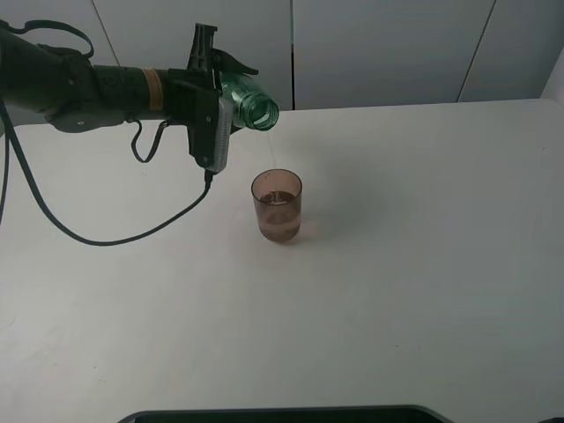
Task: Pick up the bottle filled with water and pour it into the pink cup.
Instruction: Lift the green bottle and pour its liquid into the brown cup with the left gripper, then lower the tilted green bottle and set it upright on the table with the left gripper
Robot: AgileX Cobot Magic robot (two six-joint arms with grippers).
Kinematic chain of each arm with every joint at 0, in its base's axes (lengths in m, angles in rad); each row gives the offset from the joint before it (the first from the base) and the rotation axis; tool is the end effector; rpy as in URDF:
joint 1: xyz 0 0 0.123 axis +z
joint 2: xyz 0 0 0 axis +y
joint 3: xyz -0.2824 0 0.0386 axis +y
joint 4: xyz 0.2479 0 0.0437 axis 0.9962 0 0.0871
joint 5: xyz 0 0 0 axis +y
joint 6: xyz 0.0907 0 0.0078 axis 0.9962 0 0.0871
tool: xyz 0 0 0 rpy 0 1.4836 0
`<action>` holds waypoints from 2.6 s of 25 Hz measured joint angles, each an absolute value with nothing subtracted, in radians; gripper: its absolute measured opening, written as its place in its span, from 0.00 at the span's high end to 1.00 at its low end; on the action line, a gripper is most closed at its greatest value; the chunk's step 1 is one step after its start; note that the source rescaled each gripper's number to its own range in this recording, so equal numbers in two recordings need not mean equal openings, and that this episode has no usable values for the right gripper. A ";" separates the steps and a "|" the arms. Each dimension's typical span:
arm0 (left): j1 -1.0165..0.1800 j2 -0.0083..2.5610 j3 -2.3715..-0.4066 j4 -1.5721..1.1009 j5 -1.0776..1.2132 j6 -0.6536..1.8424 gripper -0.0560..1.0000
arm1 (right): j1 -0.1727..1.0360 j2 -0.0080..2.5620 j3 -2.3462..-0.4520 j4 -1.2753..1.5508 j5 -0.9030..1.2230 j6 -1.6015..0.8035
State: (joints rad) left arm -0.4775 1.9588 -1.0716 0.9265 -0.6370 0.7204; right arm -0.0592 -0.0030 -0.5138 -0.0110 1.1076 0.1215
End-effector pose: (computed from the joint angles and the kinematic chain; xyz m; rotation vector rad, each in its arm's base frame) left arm 0.3419 -0.2256 0.1753 1.7660 0.7318 0.2342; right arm -0.0090 -0.0004 0.2772 0.1881 2.0659 0.0250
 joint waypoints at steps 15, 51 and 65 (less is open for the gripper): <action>-0.478 1.861 -1.072 0.578 -0.700 0.046 0.95 | -0.059 -0.003 -0.514 -0.011 1.108 0.122; -0.271 2.082 -0.730 0.087 -1.145 -0.051 0.95 | -0.059 -0.003 -0.514 -0.011 1.108 0.122; -0.271 2.147 -0.767 0.116 -1.173 0.000 0.95 | -0.059 -0.003 -0.514 -0.011 1.108 0.122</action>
State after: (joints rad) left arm -0.2705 2.1465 -0.7672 0.1159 -1.1734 0.0000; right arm -0.0592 -0.0030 -0.5138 -0.0110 1.1076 0.1215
